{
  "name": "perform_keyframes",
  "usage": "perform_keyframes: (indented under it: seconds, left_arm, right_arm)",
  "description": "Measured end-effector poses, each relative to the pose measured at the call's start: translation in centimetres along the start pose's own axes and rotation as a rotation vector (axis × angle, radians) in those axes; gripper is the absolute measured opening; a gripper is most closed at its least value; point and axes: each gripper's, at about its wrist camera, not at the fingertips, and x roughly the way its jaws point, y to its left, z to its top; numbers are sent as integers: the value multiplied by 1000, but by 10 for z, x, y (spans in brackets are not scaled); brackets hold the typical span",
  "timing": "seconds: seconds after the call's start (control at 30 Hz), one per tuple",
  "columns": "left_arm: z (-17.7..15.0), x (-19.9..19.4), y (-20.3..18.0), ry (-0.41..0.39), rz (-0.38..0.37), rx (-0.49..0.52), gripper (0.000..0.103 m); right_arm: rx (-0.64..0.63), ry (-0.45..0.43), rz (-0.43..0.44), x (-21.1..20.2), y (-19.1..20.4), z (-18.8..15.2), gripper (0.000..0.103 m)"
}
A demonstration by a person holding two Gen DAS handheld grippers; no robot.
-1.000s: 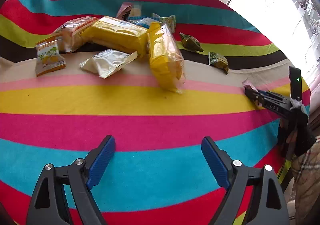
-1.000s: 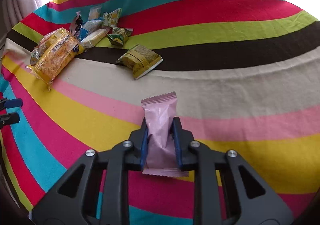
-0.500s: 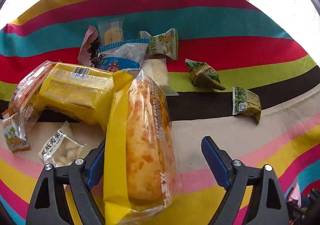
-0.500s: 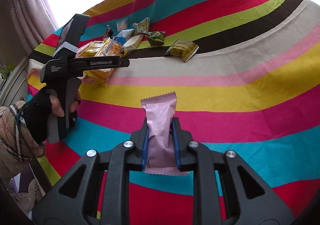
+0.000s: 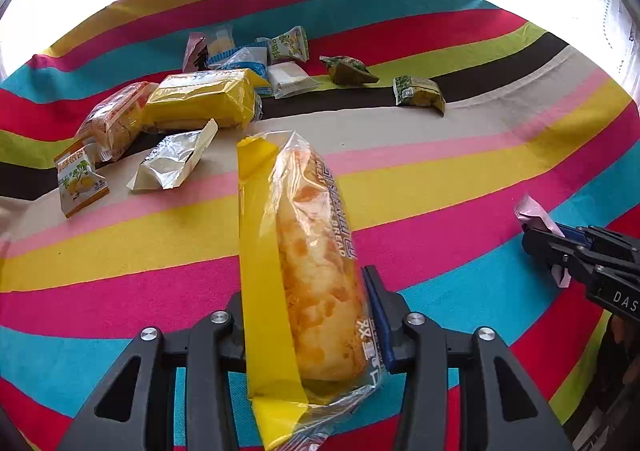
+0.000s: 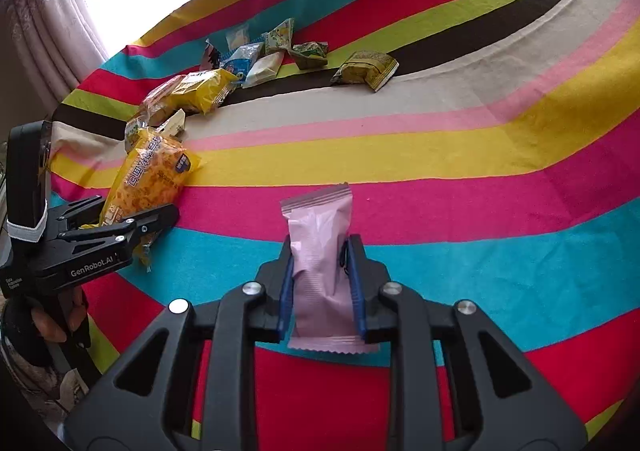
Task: Organize snacks
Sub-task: 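Carry the bread roll and pink candy to the white box and release both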
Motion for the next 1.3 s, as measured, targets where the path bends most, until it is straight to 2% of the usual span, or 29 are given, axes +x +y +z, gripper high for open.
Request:
perform_keyframes:
  seconds: [0.07,0.13,0.2,0.27,0.33,0.47,0.6,0.77,1.0,1.17,1.3]
  left_arm:
    - [1,2,0,-6,17,-7,57]
    - [4,7,-1,-27,31,-6,73]
    - [6,11,1,-36,29,-13,76]
    - [6,11,2,-38,26,-16,73]
    - [4,7,4,-60,26,-23,49]
    - [2,3,8,-63,34,-42,46]
    - [-13,-13,6,-60,35,-50,46]
    - [-36,-35,4,-63,32,-31,45]
    - [-53,-59,10,-65,-16,-74,42]
    - [-63,-76,17,-68,-1,-56,40]
    - [-75,-88,35,-76,-19,-89,40]
  right_arm:
    - [-24,-12,-18,1,3,0,29]
    - [-46,-11,-35,3,7,0,32]
    - [-66,-8,-59,4,11,-1,32]
    - [-83,-6,-81,5,14,-1,32]
    - [-100,-5,-109,7,17,-1,28]
    - [-130,-4,-161,9,22,-2,26]
    - [3,-6,-118,-3,15,-8,25]
    - [91,-29,-86,-20,19,-25,25]
    - [68,-30,-65,-29,43,-25,25]
    - [47,-12,-37,-27,68,-32,25]
    - [22,2,-15,-27,91,-39,25]
